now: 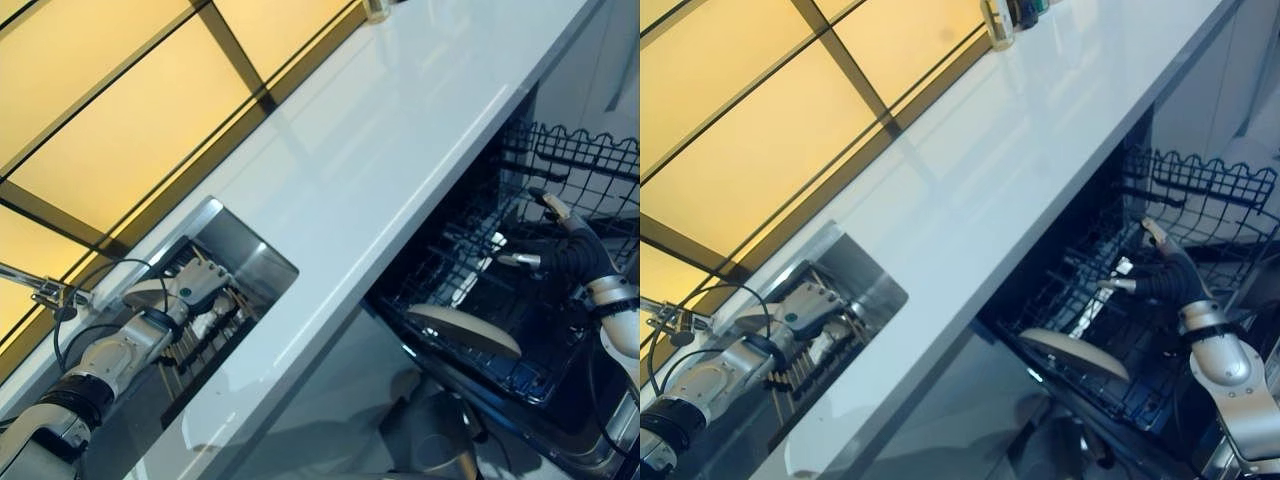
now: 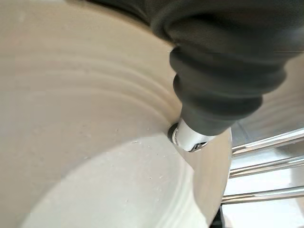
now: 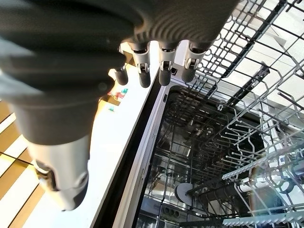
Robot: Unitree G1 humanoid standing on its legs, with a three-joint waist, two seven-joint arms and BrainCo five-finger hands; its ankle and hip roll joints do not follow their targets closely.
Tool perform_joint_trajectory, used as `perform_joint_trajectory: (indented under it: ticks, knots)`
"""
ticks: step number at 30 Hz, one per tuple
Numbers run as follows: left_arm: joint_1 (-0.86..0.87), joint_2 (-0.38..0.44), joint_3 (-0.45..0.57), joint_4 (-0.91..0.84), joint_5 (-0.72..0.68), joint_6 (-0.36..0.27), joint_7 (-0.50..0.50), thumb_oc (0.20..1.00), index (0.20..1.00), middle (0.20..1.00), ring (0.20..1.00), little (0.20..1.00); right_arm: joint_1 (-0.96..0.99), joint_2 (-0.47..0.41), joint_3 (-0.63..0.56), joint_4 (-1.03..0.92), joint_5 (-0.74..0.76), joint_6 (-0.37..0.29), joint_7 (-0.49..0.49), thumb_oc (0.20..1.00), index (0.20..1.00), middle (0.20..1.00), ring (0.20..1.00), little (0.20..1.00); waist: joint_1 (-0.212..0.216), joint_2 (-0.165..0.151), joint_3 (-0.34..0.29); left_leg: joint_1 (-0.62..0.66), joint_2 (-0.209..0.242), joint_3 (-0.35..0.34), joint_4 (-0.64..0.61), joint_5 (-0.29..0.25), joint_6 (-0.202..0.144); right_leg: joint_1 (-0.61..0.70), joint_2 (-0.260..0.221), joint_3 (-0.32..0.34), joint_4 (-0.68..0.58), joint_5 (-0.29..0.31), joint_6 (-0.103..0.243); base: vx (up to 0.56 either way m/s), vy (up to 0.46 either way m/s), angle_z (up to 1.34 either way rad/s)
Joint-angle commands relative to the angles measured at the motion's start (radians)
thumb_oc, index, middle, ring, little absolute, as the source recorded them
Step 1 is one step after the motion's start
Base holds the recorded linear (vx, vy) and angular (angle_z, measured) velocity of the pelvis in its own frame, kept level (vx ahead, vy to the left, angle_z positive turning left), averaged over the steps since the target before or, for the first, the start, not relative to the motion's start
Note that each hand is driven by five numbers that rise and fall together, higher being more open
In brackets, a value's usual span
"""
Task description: Pick up plates and place into dishwasher.
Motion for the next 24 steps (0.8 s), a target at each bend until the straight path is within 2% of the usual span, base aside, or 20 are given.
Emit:
perform_joint_trajectory:
  ticks: [1,8,17,21,24]
  knots:
    - [0.013,0.001,0.055,0.055,0.0,0.01,0.024,0.2,0.2,0.2,0.2,0.2,-0.02,0.021,-0.028,-0.056,-0.019,-0.043,0.009,1.0,1.0,1.0,1.0,1.0,0.024,-0.064,-0.084,-0.013,-0.021,-0.045,0.117,-0.095,0.024,0.169,0.044,-0.061,-0.248,-0.005,0.016,0.0,0.0,0.0]
    - [0.019,0.001,0.081,0.071,-0.037,0.035,0.045,0.2,0.2,0.2,0.2,0.2,-0.024,0.04,-0.019,-0.046,-0.019,-0.052,0.02,1.0,1.0,1.0,1.0,1.0,0.039,-0.072,-0.102,-0.009,-0.018,-0.055,0.104,-0.088,0.02,0.2,0.054,-0.071,-0.274,-0.007,0.009,-0.04,-0.001,0.04]
    - [0.059,0.039,0.161,0.042,-0.088,0.085,0.075,0.2,0.2,0.2,0.2,0.2,-0.045,0.078,-0.002,-0.04,-0.03,-0.082,0.003,1.0,1.0,1.0,1.0,1.0,0.091,-0.101,-0.141,-0.017,-0.006,-0.07,0.079,-0.074,0.013,0.239,0.07,-0.095,-0.322,-0.003,0.0,-0.08,-0.007,0.09]
    - [0.067,0.072,0.196,0.038,-0.134,0.105,0.101,0.2,0.2,0.2,0.2,0.2,-0.069,0.084,0.006,-0.039,-0.032,-0.07,-0.037,1.0,1.0,1.0,1.0,1.0,0.117,-0.125,-0.159,-0.021,0.002,-0.078,0.067,-0.069,0.009,0.257,0.076,-0.112,-0.339,-0.003,-0.001,-0.1,-0.012,0.11]
    - [0.086,0.107,0.244,0.014,-0.213,0.105,0.142,0.2,0.2,0.2,0.2,0.2,-0.082,0.09,-0.007,-0.021,0.0,-0.072,-0.135,1.0,1.0,1.0,1.0,1.0,0.146,-0.148,-0.17,-0.024,0.012,-0.086,0.061,-0.067,0.006,0.27,0.078,-0.132,-0.348,-0.003,0.0,-0.11,-0.032,0.17]
